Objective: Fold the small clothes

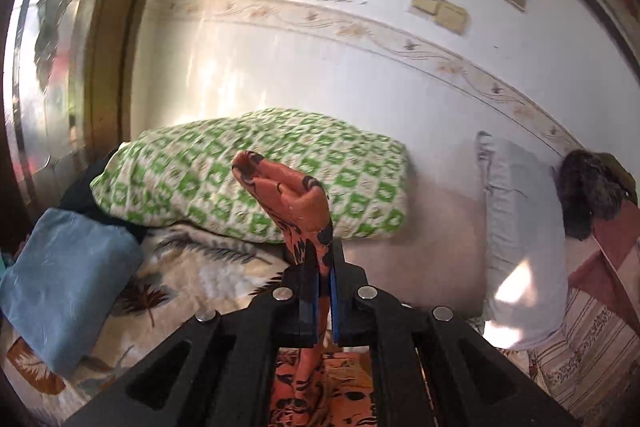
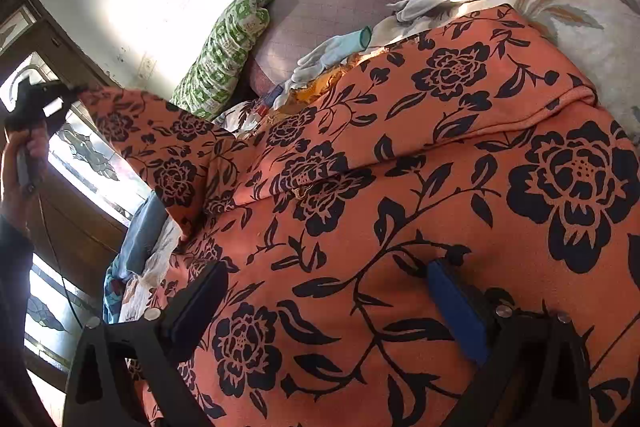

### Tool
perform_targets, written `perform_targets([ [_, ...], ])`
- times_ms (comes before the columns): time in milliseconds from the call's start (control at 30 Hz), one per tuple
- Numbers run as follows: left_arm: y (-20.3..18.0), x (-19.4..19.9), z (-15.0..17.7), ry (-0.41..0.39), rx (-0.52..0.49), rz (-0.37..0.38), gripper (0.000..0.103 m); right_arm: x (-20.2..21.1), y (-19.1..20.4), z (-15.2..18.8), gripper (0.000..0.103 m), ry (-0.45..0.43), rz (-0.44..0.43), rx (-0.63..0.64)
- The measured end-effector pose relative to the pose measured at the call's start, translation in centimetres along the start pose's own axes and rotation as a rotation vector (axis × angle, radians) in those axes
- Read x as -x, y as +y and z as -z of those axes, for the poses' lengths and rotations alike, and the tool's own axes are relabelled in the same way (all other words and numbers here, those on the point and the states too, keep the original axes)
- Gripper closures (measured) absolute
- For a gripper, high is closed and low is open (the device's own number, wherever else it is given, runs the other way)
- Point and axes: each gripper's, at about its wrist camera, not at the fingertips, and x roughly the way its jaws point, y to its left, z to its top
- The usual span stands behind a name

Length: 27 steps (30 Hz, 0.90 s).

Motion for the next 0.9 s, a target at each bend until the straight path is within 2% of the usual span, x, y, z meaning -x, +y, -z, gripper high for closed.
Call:
perform_targets([
  [100, -7.1, -0.7, 1.0, 0.005, -0.095, 0.050, 0.099, 0.0, 0.0, -0.1, 0.002, -0.002, -0.004, -0.002],
  [167, -11.2, -1.6, 3.2, 0.029, -0.135, 0.086, 0.099, 0.1, 0.1, -0.1, 0.002, -0.003, -0.006, -0.005],
  [267, -16.5, -3.5, 8.2, 0.068, -0.210, 0.109, 0.099, 0.1, 0.1, -0.2, 0.002, -0.006, -0.010, -0.012],
  [333, -19.5, -5.5, 12.6, 0.133, -0.268, 0.140, 0.089, 0.3, -0.1, -0.3, 0.002, -0.015, -0.018, -0.026],
  [367, -20.9, -6.8, 15.1, 0.192, -0.304, 0.155, 0.066, 0.4, -0.2, -0.3, 0.002, -0.022, -0.025, -0.036],
  [400, -21.9, -8.1, 17.5, 0.267, -0.337, 0.179, 0.038, 0.6, -0.4, -0.3, 0.002, -0.030, -0.033, -0.047],
  [433, -22.7, -9.5, 19.9, 0.350, -0.365, 0.205, 0.032, 0.7, -0.5, -0.3, 0.002, -0.038, -0.042, -0.058],
  [500, -23.1, -12.5, 24.0, 0.542, -0.406, 0.226, 0.030, 0.9, -0.8, -0.4, 0.002, -0.047, -0.054, -0.074],
  [533, -22.7, -14.0, 25.5, 0.637, -0.406, 0.211, 0.030, 0.9, -0.8, -0.4, 0.002, -0.050, -0.056, -0.076],
  [600, -20.4, -15.6, 26.9, 0.772, -0.320, 0.190, 0.030, 0.9, -0.7, -0.3, 0.002, -0.050, -0.051, -0.070],
  [633, -18.8, -15.6, 26.5, 0.784, -0.253, 0.191, 0.030, 0.9, -0.6, -0.3, 0.002, -0.050, -0.049, -0.067],
  [667, -17.1, -15.1, 25.7, 0.755, -0.202, 0.189, 0.030, 0.9, -0.6, -0.3, 0.002, -0.052, -0.050, -0.068],
  [767, -12.4, -12.3, 22.8, 0.632, -0.193, 0.154, 0.023, 0.8, -0.6, -0.3, 0.002, -0.054, -0.050, -0.070],
  [833, -8.4, -11.1, 22.0, 0.546, -0.209, 0.068, 0.019, 1.1, -0.6, -0.3, 0.002, -0.051, -0.051, -0.077],
  [900, -4.3, -10.6, 22.2, 0.492, -0.220, -0.071, 0.018, 1.9, -1.0, -0.9, 0.002, -0.047, -0.077, -0.149],
])
